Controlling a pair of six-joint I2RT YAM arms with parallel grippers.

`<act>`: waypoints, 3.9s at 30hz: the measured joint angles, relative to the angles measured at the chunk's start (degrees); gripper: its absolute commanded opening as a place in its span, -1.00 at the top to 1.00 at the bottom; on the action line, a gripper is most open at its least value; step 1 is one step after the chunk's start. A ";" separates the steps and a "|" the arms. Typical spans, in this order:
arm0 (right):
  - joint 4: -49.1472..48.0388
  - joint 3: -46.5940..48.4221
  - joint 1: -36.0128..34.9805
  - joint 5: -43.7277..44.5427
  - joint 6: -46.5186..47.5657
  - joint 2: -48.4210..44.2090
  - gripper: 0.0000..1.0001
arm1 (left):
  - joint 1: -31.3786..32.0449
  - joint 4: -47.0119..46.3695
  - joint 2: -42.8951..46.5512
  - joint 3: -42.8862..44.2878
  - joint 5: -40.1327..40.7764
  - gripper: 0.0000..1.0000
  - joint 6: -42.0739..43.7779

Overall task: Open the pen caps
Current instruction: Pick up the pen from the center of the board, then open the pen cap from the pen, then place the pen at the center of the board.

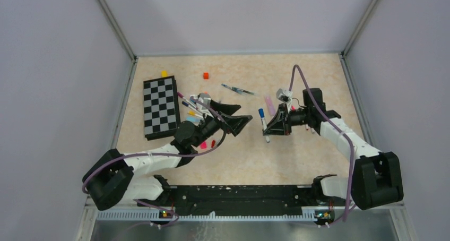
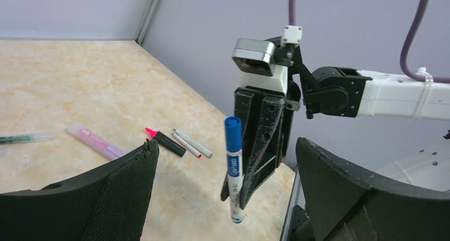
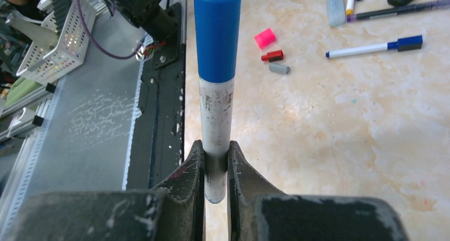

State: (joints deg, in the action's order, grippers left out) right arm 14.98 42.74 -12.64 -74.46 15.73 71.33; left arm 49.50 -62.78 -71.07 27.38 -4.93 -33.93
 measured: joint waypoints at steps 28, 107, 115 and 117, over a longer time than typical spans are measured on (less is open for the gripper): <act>15.47 2.80 0.00 0.98 14.08 4.83 1.00 | -2.78 6.21 -14.82 9.07 -13.75 -0.16 -8.37; 12.07 5.84 1.81 8.96 6.47 5.05 1.00 | -9.44 6.34 2.49 13.92 8.39 1.00 -2.14; 10.25 5.84 17.79 23.30 5.90 2.01 1.00 | -9.44 28.52 13.11 7.80 1.66 1.00 -1.92; 10.10 5.84 18.91 27.02 5.88 2.29 1.00 | -9.44 32.68 13.31 6.47 0.31 1.00 -2.40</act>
State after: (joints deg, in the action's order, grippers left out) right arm 25.08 48.58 6.26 -47.44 21.61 73.63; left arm 40.05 -30.11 -57.76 33.85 -4.62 -36.34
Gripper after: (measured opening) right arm 0.111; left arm 0.194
